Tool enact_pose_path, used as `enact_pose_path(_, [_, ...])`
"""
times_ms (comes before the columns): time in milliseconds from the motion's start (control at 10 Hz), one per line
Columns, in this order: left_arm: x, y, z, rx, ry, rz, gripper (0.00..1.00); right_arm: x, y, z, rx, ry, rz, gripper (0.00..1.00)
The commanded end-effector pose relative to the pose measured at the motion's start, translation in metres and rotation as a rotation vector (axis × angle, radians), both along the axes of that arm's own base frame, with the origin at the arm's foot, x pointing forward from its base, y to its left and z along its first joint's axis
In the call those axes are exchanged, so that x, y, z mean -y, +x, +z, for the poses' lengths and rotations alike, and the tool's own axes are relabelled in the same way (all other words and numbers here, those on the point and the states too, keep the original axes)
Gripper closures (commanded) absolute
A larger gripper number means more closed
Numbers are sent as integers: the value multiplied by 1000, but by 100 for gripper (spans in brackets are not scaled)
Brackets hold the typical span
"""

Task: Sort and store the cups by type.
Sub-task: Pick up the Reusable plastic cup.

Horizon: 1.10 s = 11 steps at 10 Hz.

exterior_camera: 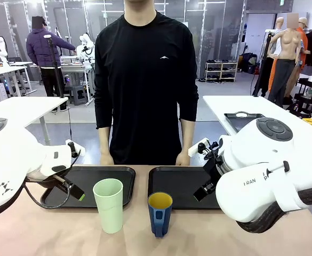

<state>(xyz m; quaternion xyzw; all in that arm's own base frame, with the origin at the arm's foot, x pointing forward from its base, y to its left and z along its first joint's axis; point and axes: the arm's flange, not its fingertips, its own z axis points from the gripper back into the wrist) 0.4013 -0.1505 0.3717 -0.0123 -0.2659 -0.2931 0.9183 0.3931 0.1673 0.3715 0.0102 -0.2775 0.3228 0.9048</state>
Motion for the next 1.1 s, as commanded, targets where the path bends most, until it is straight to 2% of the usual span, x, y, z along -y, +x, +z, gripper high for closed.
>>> enact_pose_path(0, [0, 0, 0, 0, 0, 1, 0, 0, 0, 0, -1, 2, -2, 0])
enact_pose_path(200, [0, 0, 0, 0, 0, 0, 0, 0, 0, 0, 0, 0, 0, 0])
enact_pose_path(400, [12, -14, 30, 53, 18, 3, 0, -11, -21, 34, 32, -20, -76, 0])
enact_pose_path(700, [18, -47, 89, 160, -2, 37, 0, -15, -62, 99, 94, -16, -102, 0])
enact_pose_path(800, [21, -58, 104, 190, -11, 37, 0, -15, -73, 114, 134, -33, -134, 0])
enact_pose_path(1000, [25, -70, 114, 255, -18, -4, 0, -13, -84, 124, 187, -62, -140, 0])
